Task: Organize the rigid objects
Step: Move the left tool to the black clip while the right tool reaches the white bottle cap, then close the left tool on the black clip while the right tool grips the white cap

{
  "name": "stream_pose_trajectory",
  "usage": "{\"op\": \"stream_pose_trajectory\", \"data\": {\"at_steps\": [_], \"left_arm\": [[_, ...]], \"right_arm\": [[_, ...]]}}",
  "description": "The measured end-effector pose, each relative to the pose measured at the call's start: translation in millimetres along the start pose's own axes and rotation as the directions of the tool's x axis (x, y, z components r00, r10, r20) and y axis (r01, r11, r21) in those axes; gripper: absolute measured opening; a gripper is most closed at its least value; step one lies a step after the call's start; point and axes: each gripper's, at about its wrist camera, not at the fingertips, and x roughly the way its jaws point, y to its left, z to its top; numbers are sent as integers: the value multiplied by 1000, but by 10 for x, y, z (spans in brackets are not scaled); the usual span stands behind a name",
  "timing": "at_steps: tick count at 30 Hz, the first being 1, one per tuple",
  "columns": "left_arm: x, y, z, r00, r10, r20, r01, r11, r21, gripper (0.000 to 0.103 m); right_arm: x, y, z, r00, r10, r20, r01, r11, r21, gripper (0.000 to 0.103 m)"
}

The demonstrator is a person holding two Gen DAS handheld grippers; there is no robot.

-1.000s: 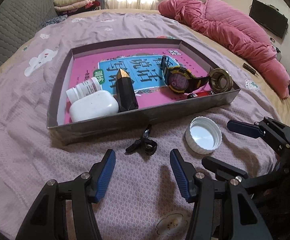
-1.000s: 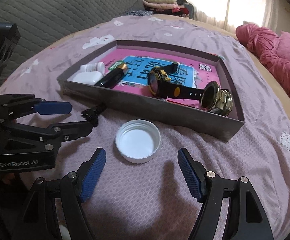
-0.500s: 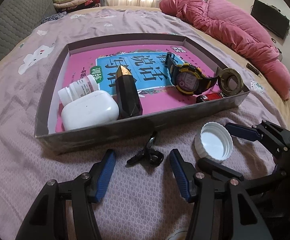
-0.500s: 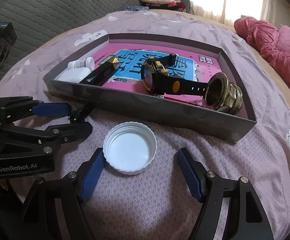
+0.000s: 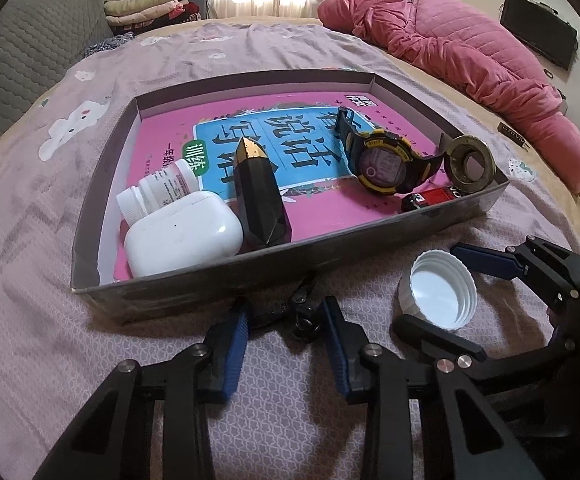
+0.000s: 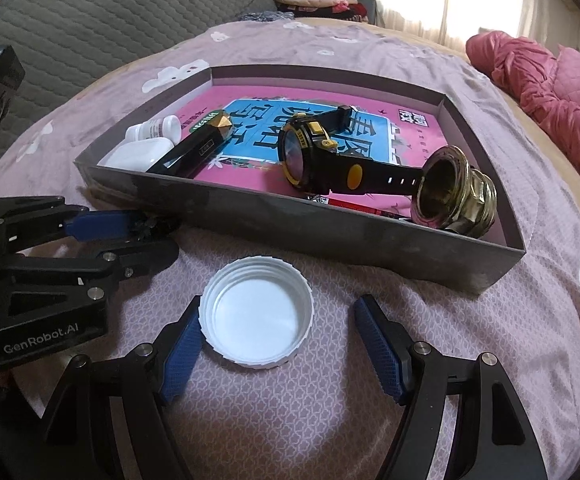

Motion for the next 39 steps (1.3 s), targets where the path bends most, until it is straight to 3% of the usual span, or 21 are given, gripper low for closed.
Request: {"op": "stream_pose_trajectory", "data": {"at_steps": [4,9,11,19,30,39], "left_arm": [[-18,-11,-3,1000,1,7,-1,1000,5,36],[-82,-27,-2,1000,-15,19,15,1000,1,36],[-116,-43,-7,999,-23,26,23,1000,3,36],[-267,-49,22,997,-26,67,26,1000,-1,36],[-509,63,88,988,-31,151,37,999,-40,36],[-569,74,120,984,-42,171,51,998,-48,36]], "right_arm": [[-6,7,4,1000,2,0,-2,1000,-7,75],[-59,19,8,1000,9,17,-9,999,-33,54],[-79,24,-5,1000,11,23,-10,999,-46,52],[-199,-53,-28,998,46,43,-45,999,-21,51],[-582,-59,102,985,39,167,-36,999,-21,51],[-703,-182,230,975,19,221,-28,999,36,51]]}}
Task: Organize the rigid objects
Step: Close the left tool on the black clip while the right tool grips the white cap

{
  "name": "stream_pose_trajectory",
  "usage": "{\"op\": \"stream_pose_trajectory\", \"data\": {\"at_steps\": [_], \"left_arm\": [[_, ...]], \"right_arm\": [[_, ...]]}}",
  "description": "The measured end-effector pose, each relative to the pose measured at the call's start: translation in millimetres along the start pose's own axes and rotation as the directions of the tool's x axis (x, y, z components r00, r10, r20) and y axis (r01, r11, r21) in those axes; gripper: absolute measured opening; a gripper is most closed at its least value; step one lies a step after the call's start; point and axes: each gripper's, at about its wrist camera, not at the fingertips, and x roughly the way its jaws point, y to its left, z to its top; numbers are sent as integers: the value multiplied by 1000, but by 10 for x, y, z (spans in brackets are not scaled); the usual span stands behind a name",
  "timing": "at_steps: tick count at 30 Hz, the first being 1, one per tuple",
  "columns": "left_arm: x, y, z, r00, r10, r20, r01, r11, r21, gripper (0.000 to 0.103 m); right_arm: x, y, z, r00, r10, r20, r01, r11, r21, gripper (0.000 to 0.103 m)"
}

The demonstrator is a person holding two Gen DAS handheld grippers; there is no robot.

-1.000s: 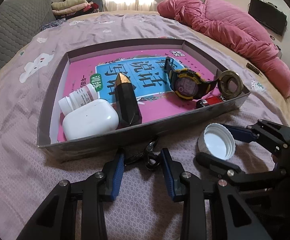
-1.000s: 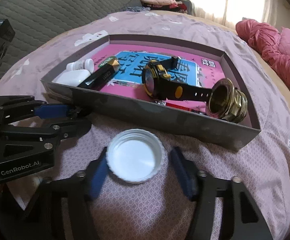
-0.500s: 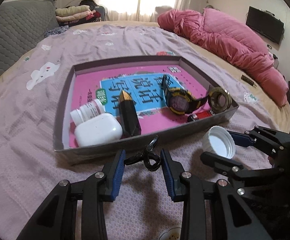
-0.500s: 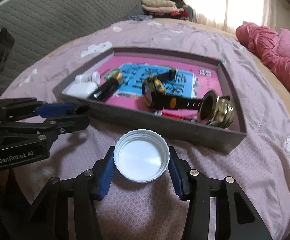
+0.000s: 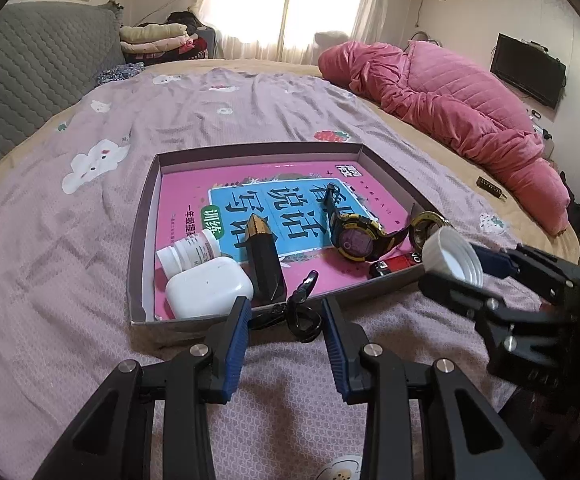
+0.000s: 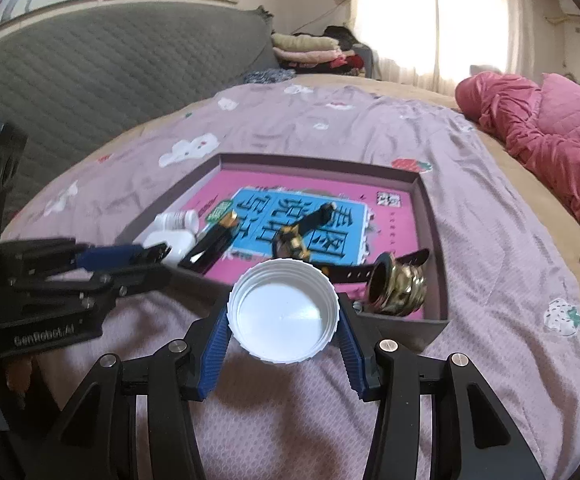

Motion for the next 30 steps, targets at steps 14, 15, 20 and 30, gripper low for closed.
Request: {"op": "stream_pose_trajectory", "data": {"at_steps": [14,15,20,30], "left_arm": [[28,153,103,1000,-2,21,3,999,-49,36],[34,168,110,1000,0,22,1,999,-54,36],[40,255,152,999,7,32,-4,997,-78,36],[8,474,236,997,42,59,-34,990,-138,37]], "right_arm": [[-4,-192,186,998,-37,50,33,997,77,51],[-6,-200,191,998,-41,53,37,996,80,51],[-35,-289,249,996,-58,74,51,994,99,51],[-89,-532,286,993,-80,92,62,982,180,51]]}}
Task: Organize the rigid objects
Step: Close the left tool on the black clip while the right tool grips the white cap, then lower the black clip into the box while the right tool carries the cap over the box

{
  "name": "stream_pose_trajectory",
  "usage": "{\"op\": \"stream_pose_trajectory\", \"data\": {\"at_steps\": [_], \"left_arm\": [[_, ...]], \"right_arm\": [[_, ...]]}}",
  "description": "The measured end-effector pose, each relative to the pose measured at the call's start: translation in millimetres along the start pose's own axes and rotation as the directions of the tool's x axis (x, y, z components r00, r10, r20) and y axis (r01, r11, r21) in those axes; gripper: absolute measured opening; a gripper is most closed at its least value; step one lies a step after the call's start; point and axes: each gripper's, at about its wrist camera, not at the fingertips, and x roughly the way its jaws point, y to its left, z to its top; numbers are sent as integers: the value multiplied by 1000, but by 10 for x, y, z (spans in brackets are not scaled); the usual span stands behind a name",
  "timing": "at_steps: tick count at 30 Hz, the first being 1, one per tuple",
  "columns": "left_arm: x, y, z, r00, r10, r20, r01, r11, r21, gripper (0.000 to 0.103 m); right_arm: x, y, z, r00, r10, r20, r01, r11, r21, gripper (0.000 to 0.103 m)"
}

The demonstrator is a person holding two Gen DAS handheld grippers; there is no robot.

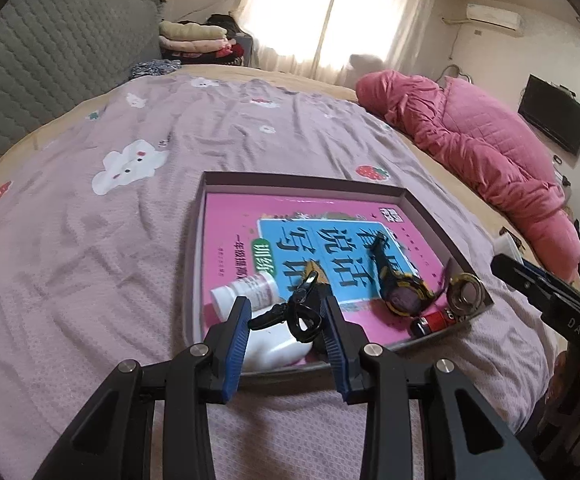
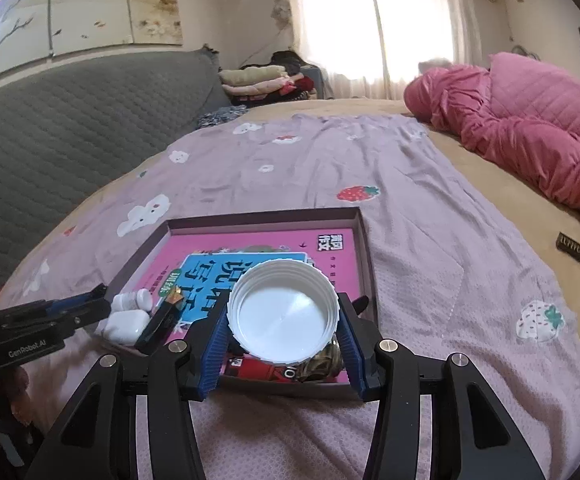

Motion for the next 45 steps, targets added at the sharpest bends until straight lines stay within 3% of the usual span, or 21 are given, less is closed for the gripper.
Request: {"op": "stream_pose_trajectory", "data": {"at_steps": [7,19,45], "left_arm": [[56,12,36,1000,13,6,-13,1000,2,36],[268,-238,-39,999,5,-36,-1,995,102,37],[419,-374,-85,998,13,-60,-3,985,171,37]], "right_arm": [[47,13,-3,1000,15,-9,-15,1000,-16,51],[393,333,-155,994,36,-103,-49,991,-126,51],[632,301,-262,989,21,-145,-37,993,-111,52]]}}
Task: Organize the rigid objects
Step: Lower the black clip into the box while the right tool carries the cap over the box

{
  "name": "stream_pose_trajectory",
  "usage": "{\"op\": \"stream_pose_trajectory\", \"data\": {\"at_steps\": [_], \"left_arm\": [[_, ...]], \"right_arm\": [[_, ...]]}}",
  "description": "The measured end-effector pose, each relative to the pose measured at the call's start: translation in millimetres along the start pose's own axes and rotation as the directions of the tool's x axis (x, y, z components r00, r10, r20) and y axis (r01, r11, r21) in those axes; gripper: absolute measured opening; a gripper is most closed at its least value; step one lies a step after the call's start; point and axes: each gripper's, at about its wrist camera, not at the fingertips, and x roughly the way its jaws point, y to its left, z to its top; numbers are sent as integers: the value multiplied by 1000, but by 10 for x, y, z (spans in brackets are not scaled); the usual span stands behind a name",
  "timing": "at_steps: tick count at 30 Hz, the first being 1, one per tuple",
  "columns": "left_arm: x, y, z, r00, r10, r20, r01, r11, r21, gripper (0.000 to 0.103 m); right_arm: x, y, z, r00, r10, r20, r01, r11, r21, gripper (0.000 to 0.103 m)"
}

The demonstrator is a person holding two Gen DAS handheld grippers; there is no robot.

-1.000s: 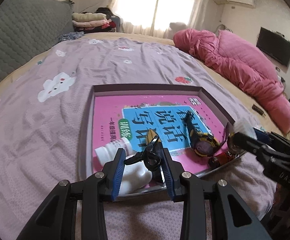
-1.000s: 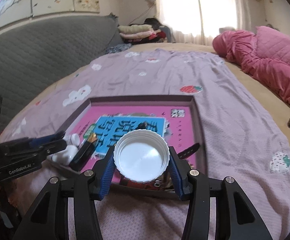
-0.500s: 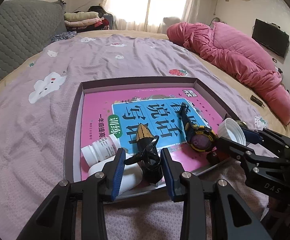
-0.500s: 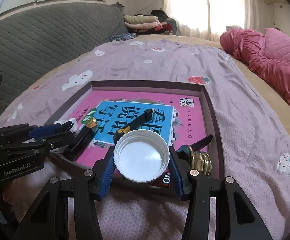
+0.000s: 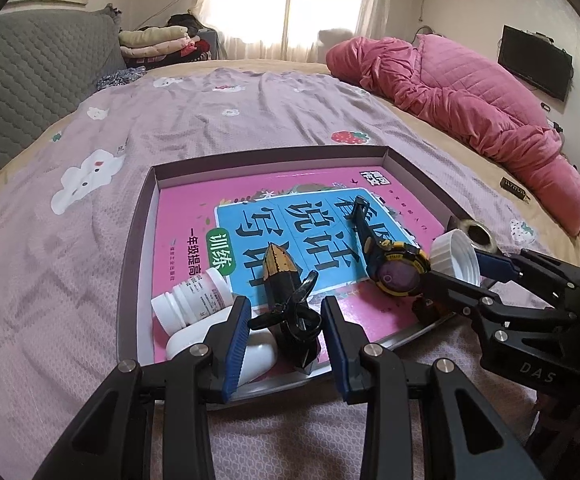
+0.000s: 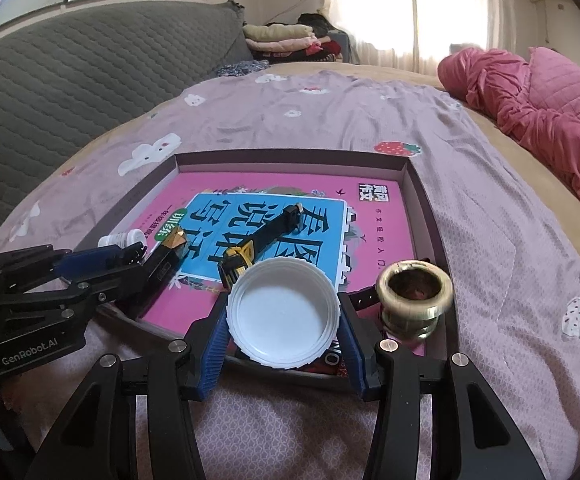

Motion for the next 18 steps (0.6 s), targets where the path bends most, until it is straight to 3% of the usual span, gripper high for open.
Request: {"op": "stream_pose_trajectory", "data": {"at_steps": [18], "left_arm": [[16,-14,9,1000,9,-4,-9,1000,12,37]], "right_arm": [[-26,3,-9,1000,6,-3,-6,1000,5,53]]}}
